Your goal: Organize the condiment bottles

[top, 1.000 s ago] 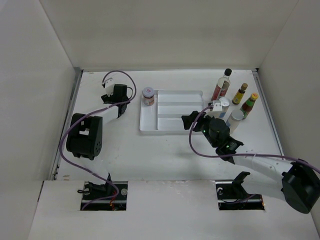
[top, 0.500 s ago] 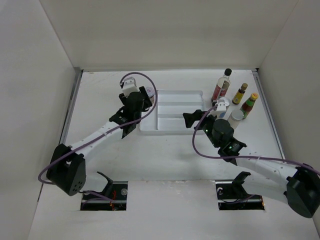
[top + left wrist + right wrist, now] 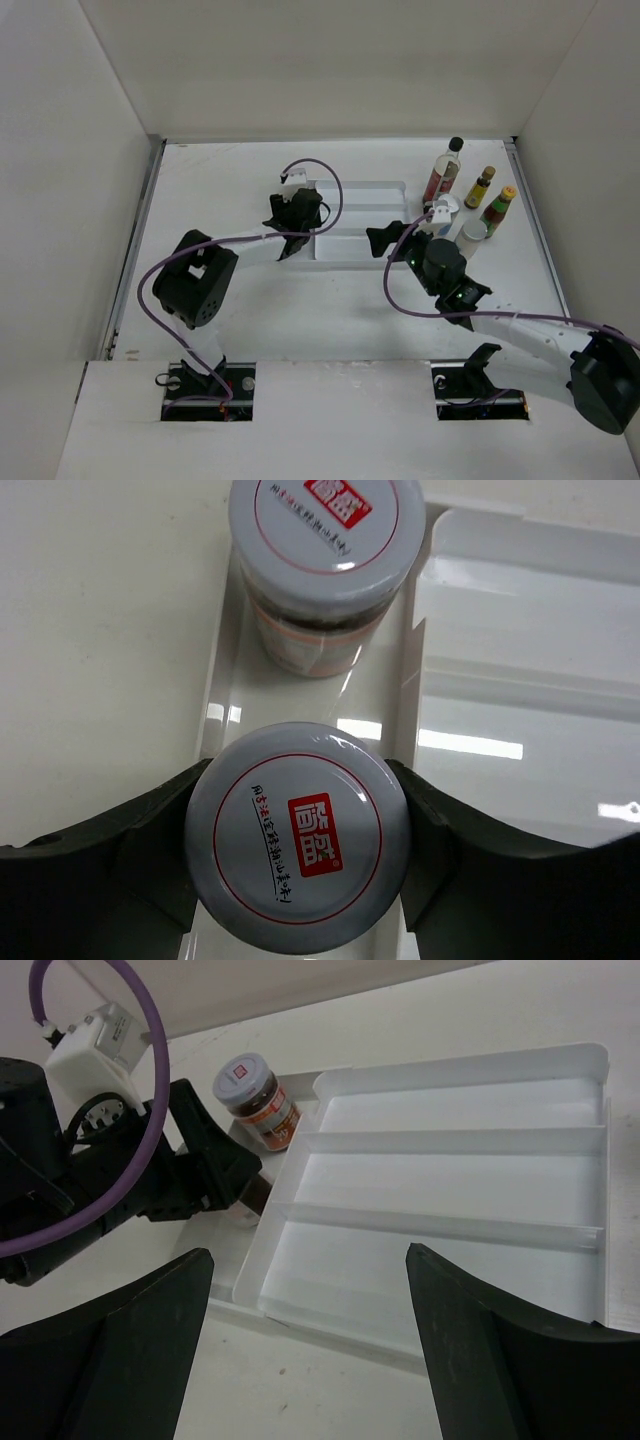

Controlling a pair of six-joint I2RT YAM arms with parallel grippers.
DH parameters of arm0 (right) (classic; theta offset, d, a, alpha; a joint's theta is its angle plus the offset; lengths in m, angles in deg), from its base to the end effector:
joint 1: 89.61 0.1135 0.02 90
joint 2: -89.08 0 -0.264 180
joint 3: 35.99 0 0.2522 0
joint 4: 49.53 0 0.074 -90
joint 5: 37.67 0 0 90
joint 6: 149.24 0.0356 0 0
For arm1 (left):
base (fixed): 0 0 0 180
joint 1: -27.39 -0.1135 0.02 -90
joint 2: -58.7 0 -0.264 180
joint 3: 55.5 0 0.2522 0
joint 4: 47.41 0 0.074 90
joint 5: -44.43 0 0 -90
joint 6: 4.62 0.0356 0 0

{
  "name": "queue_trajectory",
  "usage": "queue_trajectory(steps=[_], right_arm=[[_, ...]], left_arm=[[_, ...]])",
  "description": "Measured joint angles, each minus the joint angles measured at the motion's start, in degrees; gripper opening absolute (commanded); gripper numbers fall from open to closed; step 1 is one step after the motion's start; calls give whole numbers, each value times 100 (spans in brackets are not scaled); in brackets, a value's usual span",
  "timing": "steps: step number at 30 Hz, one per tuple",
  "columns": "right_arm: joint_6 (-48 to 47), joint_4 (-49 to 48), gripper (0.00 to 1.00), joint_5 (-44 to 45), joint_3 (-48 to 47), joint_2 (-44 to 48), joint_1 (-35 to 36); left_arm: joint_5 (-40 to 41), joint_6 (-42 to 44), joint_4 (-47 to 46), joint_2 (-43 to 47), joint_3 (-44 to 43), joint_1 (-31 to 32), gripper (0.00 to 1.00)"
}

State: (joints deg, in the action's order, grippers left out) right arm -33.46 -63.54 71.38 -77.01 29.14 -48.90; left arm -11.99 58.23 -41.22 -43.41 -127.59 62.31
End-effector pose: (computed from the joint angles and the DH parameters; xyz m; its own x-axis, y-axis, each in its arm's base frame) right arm 0.1846 0.1435 0.2510 -0.2193 0.3536 -0.9093 -0.3050 0.8605 0.4082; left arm 0.3207 -0.1999 0.1842 -0.4817 -0.1274 -0.8671 -0.1223 0.9895 -0.0774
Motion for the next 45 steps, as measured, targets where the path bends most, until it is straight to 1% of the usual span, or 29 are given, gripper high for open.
queue_trajectory(steps=[3,4,5,9,10,11,12,13,15,16,18,21,23,24,26,27,29,30,32,34,37,41,45], right_arm=[[0,-9,82,0,0,-31,-17],[0,-11,82,0,0,-42,-22],[0,-7,82,-2,0,-44,-22],[0,-15,80,0,2,-39,-26],[-2,-15,78,0,4,-39,-31],[0,-15,74,-2,7,-39,-33],[-4,-15,68,-2,7,-37,-39],[-13,-11,58,-2,9,-28,-46],[-22,-2,41,-2,11,37,-59],[-22,0,34,-2,11,94,-59],[-20,17,26,0,13,247,-61],[-7,63,23,28,13,538,-116],[0,238,25,142,4,739,-221],[0,433,28,240,-17,841,-282],[11,975,42,525,-155,1010,-411],[4,1303,53,708,-282,1078,-490],[-4,1906,78,1121,-562,1189,-664],[-20,2194,86,1360,-710,1248,-763],[-83,2684,94,1790,-973,1351,-970],[-149,3112,99,2166,-1213,1386,-1233],[-229,3593,100,2413,-1475,1198,-1657],[-251,3965,100,2376,-1657,625,-2159],[-269,4227,100,2044,-1665,140,-2562]], left_arm=[[61,90,-214,-105,-92,0,62],[79,107,-271,-114,-94,0,72],[94,149,-306,-116,-94,7,78],[212,195,-575,7,-87,46,89],[223,199,-605,90,-74,72,91],[229,208,-645,214,-37,107,92],[236,214,-684,380,24,155,92],[247,216,-702,575,98,208,93],[267,214,-741,1016,275,334,91],[271,212,-798,1283,413,411,90],[306,208,-896,1853,756,575,86],[356,133,-1064,2802,1480,831,80],[369,42,-1126,3381,2024,903,77],[378,-39,-1141,3687,2343,896,76],[398,-240,-1110,4238,2942,802,76],[402,-369,-1091,4503,3241,728,76],[415,-634,-935,4964,3742,570,78],[417,-745,-868,5141,3928,494,79],[407,-973,-748,5525,4299,289,81],[389,-1143,-645,5893,4588,52,83],[315,-1338,-621,6301,4913,-350,85],[2,-1480,-662,6378,5095,-820,85],[-459,-1593,-787,6363,5224,-1093,85]])
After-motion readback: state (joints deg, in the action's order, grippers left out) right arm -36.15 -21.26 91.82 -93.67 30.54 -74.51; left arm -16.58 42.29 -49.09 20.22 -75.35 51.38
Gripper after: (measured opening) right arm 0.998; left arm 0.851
